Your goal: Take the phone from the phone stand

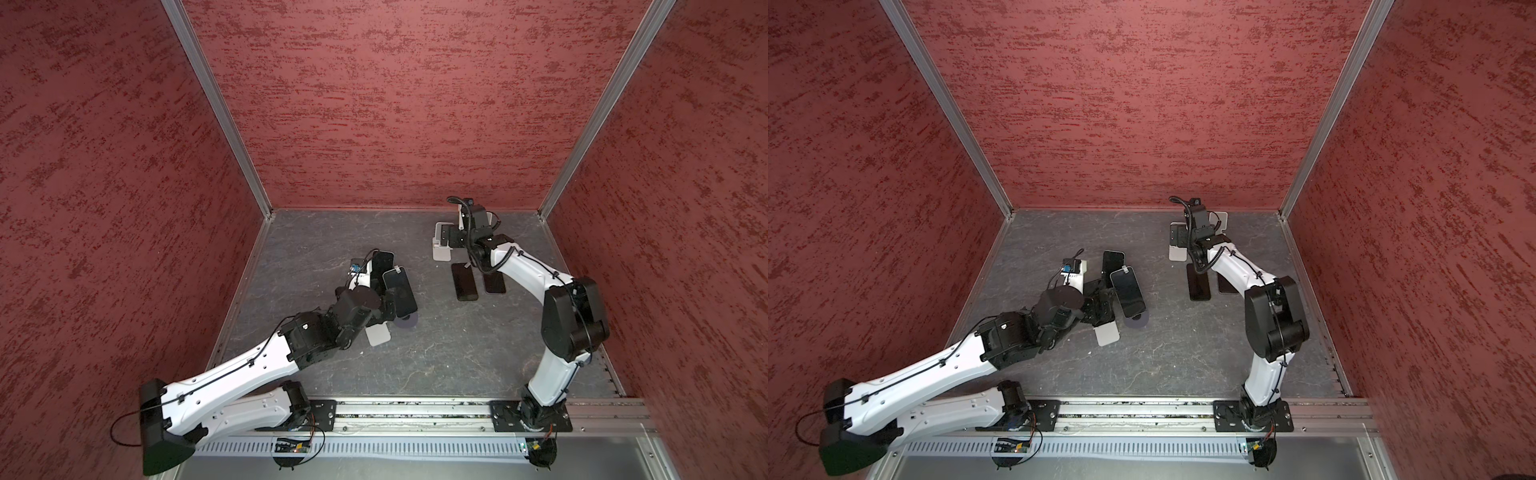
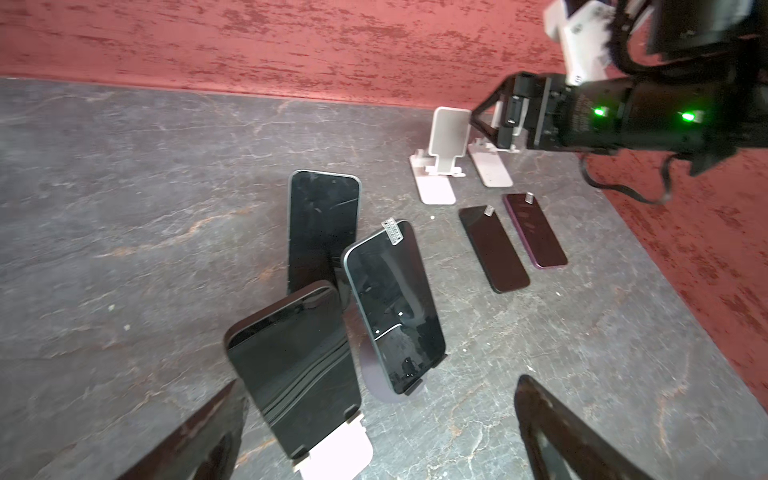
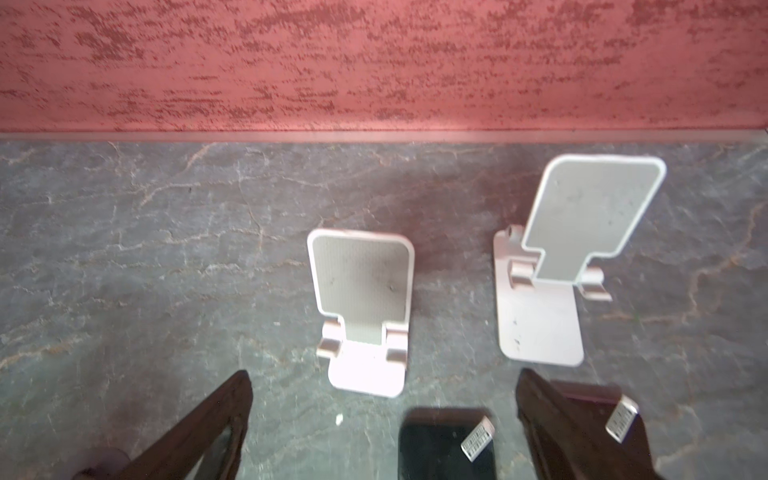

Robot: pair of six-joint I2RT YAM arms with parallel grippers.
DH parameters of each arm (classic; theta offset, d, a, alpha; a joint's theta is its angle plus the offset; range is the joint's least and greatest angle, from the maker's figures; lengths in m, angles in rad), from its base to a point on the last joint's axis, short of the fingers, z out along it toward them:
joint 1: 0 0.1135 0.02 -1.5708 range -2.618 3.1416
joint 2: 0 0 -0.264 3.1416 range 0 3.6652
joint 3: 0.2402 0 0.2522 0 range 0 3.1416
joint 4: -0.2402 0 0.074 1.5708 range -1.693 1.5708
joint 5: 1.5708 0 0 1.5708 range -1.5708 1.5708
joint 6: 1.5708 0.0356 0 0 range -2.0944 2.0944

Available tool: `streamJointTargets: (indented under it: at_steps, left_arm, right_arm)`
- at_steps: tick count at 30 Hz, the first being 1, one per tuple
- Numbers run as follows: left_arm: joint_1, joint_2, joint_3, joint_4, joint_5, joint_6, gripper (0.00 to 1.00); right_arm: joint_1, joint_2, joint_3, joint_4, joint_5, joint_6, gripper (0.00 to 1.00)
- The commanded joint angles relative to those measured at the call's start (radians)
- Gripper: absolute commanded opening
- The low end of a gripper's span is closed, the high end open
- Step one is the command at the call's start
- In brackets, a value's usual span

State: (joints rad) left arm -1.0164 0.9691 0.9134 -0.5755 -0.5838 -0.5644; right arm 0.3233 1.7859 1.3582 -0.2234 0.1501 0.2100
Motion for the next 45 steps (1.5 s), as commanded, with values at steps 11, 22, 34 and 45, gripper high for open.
streamJointTargets:
  at_steps: [11,22,34,45]
  left_arm:
    - [-0.079,0.070,0.123,-0.396,-0.282,-0.315,1.00]
    - [-0.094,0.150,0.131,-0.494,-0.277,-0.467,0.99]
    - [-0.092,0.162,0.082,-0.448,-0.207,-0.559,0.99]
    - [-0.030,0.235,0.099,-0.444,-0.093,-0.577,0.99]
  right_arm:
    - [-0.004,-0.163,-0.134,0.031,-0.055,0.069,0.99]
    - [-0.004,-0.221,-0.223,0.039,-0.081,0.065,0.99]
    - [-0.004,-0.239,-0.281,0.061,-0.099,0.070,0.99]
    - [-0.004,-0.282,-0.323,0.083,-0.113,0.078,0.99]
